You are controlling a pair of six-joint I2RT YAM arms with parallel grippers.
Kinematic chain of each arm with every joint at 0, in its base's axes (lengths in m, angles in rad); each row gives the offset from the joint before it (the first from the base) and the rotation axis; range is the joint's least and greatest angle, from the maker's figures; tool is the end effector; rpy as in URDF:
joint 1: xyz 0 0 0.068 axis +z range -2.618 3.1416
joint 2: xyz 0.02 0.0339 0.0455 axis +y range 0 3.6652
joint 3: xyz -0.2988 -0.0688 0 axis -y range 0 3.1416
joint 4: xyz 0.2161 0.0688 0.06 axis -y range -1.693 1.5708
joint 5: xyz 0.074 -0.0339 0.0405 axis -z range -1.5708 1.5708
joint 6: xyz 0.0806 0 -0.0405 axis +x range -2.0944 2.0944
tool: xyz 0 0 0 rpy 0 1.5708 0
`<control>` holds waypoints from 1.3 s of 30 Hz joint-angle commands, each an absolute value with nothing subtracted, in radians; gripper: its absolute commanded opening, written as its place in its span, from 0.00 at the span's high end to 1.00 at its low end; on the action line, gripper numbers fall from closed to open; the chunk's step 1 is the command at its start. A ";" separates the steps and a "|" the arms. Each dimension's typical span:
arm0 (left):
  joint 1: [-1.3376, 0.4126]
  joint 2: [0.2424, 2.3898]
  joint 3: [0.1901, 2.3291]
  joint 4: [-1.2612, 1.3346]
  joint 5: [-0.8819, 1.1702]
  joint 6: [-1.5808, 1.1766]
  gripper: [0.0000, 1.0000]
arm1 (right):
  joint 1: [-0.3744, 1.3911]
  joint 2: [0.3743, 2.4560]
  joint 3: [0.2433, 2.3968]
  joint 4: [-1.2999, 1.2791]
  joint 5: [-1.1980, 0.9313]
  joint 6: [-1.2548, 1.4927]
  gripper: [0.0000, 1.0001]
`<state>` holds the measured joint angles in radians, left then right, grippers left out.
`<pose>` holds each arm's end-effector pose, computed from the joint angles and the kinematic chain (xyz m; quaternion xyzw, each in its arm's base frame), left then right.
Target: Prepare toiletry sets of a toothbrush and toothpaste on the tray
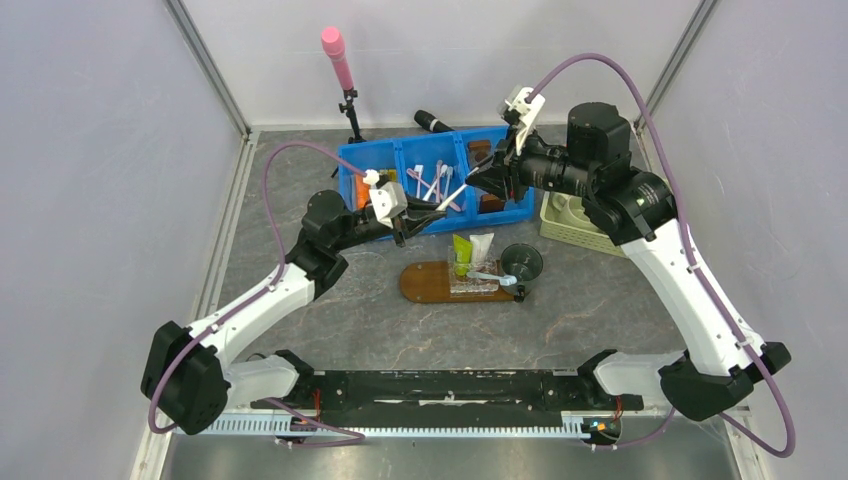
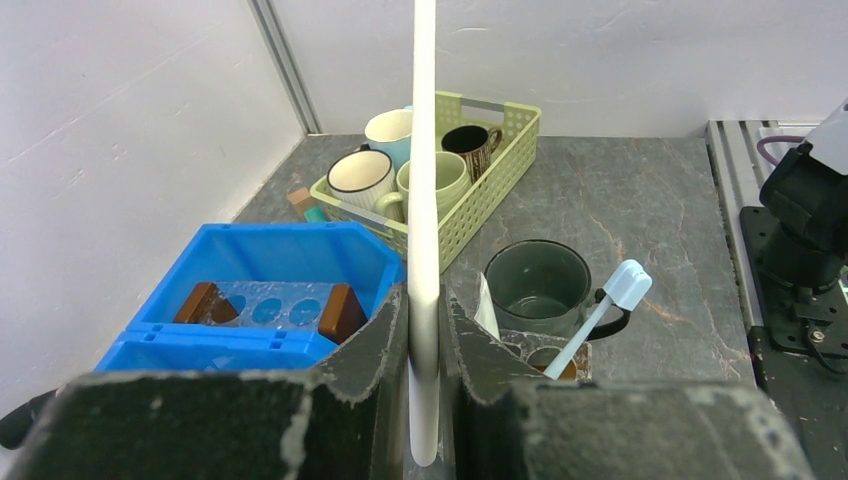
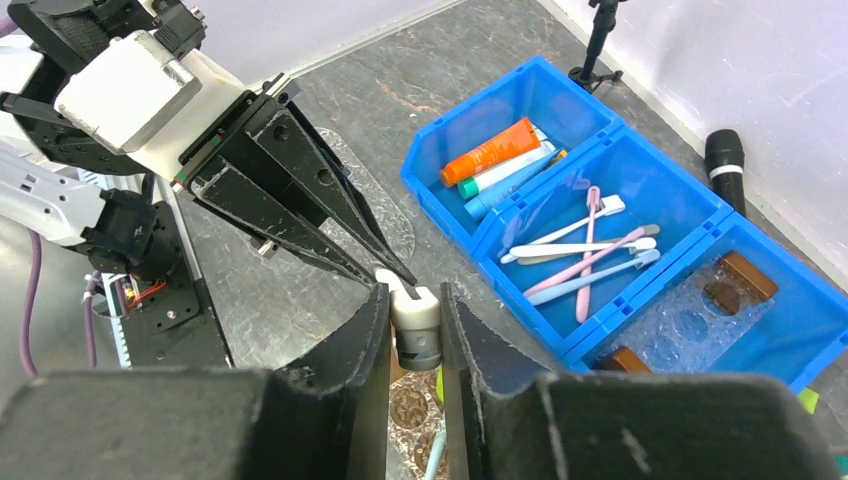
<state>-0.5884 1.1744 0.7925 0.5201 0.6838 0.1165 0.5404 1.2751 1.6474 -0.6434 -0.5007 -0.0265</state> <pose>0.1903 -0.1882 0.3831 0.4509 0.4933 -0.3802 0.6394 0.1960 0.1627 0.4951 -0.3596 0.6987 0.3397 0.5168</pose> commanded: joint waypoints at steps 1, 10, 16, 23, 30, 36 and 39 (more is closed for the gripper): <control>-0.587 1.142 0.785 0.582 0.705 0.085 0.92 | 0.535 1.252 1.640 -0.615 -0.539 -0.033 0.92; -0.586 1.135 0.770 0.581 0.702 0.077 0.52 | 0.535 1.198 1.557 -0.606 -0.609 -0.106 1.00; -0.587 1.097 0.746 0.534 0.658 0.081 0.10 | 0.537 1.137 1.490 -0.610 -0.591 -0.163 1.00; -0.586 0.926 0.669 0.369 0.449 0.097 0.00 | 0.572 1.082 1.371 -0.667 -0.570 -0.234 1.00; -0.586 0.716 0.534 0.222 -0.008 0.009 0.00 | 0.640 1.026 1.255 -0.662 -0.473 -0.306 1.00; -0.586 0.549 0.463 0.108 -0.292 -0.011 0.00 | 0.654 0.986 1.215 -0.630 -0.467 -0.330 1.00; -0.586 0.471 0.419 0.086 -0.361 0.051 0.00 | 0.659 0.968 1.207 -0.630 -0.471 -0.345 1.00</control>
